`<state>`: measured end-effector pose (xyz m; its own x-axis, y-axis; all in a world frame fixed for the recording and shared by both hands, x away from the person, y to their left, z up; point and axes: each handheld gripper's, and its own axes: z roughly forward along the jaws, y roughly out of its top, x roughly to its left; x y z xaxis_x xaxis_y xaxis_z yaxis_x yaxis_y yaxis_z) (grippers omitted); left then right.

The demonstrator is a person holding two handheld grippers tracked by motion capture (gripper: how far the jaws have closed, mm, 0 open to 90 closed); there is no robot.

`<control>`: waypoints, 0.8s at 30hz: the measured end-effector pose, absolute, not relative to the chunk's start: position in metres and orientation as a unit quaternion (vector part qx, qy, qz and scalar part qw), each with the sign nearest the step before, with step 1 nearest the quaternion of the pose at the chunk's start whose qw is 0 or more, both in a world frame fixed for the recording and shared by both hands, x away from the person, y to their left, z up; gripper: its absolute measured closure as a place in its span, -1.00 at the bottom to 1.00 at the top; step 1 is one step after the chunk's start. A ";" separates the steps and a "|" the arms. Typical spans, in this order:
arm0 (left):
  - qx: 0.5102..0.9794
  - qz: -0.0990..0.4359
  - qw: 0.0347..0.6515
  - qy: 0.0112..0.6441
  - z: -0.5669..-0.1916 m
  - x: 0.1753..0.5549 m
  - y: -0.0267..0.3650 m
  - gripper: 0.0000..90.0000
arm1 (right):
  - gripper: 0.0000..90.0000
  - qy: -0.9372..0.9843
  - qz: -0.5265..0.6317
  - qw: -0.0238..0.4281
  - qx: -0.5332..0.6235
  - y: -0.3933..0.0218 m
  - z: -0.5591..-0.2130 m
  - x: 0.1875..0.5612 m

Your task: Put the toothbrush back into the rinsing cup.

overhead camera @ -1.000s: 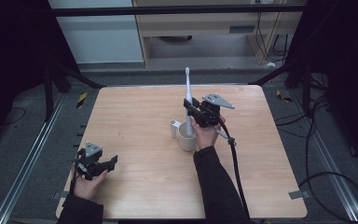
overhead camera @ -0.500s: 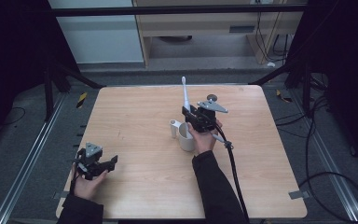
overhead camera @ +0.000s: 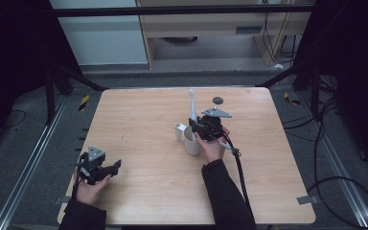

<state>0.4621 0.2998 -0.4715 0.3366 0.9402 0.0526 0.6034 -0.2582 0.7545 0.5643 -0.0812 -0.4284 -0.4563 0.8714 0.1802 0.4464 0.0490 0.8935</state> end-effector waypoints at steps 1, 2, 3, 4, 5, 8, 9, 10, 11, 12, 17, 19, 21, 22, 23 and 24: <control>0.750 0.259 0.325 0.515 -0.472 0.462 0.300 -0.31 | 0.48 0.696 0.495 0.211 0.475 -0.082 -0.429 0.564; 0.750 0.258 0.325 0.515 -0.472 0.462 0.300 -0.31 | 0.48 0.700 0.493 0.206 0.474 -0.084 -0.429 0.564; 0.750 0.258 0.325 0.515 -0.472 0.462 0.300 -0.31 | 0.48 0.703 0.489 0.202 0.474 -0.085 -0.429 0.564; 0.751 0.258 0.324 0.514 -0.472 0.462 0.300 -0.31 | 0.48 0.707 0.486 0.201 0.473 -0.085 -0.430 0.563; 0.751 0.258 0.324 0.514 -0.472 0.462 0.300 -0.31 | 0.48 0.707 0.486 0.201 0.473 -0.085 -0.430 0.563; 0.751 0.258 0.324 0.514 -0.472 0.462 0.299 -0.31 | 0.48 0.712 0.482 0.200 0.470 -0.088 -0.428 0.561; 0.751 0.258 0.323 0.514 -0.472 0.462 0.299 -0.31 | 0.48 0.714 0.480 0.199 0.469 -0.089 -0.428 0.560; 0.751 0.258 0.323 0.514 -0.472 0.462 0.299 -0.31 | 0.48 0.717 0.479 0.198 0.466 -0.090 -0.427 0.559; 0.751 0.258 0.323 0.514 -0.472 0.462 0.299 -0.31 | 0.48 0.717 0.479 0.198 0.466 -0.090 -0.427 0.559; 0.751 0.258 0.323 0.514 -0.472 0.462 0.299 -0.31 | 0.48 0.718 0.479 0.197 0.466 -0.090 -0.427 0.558; 0.752 0.258 0.324 0.514 -0.472 0.462 0.299 -0.31 | 0.39 0.721 0.480 0.198 0.460 -0.092 -0.420 0.552; 0.752 0.258 0.324 0.513 -0.472 0.462 0.299 -0.31 | 0.36 0.722 0.479 0.199 0.459 -0.092 -0.418 0.551; 0.752 0.257 0.324 0.513 -0.472 0.462 0.299 -0.31 | 0.24 0.724 0.474 0.207 0.456 -0.093 -0.413 0.546; 0.751 0.258 0.324 0.514 -0.472 0.462 0.299 -0.31 | 0.20 0.725 0.472 0.213 0.454 -0.094 -0.411 0.543; 0.751 0.258 0.324 0.514 -0.472 0.462 0.299 -0.31 | 0.20 0.725 0.472 0.213 0.454 -0.094 -0.411 0.543; 0.751 0.258 0.324 0.514 -0.472 0.462 0.299 -0.31 | 0.17 0.725 0.471 0.218 0.453 -0.095 -0.409 0.541</control>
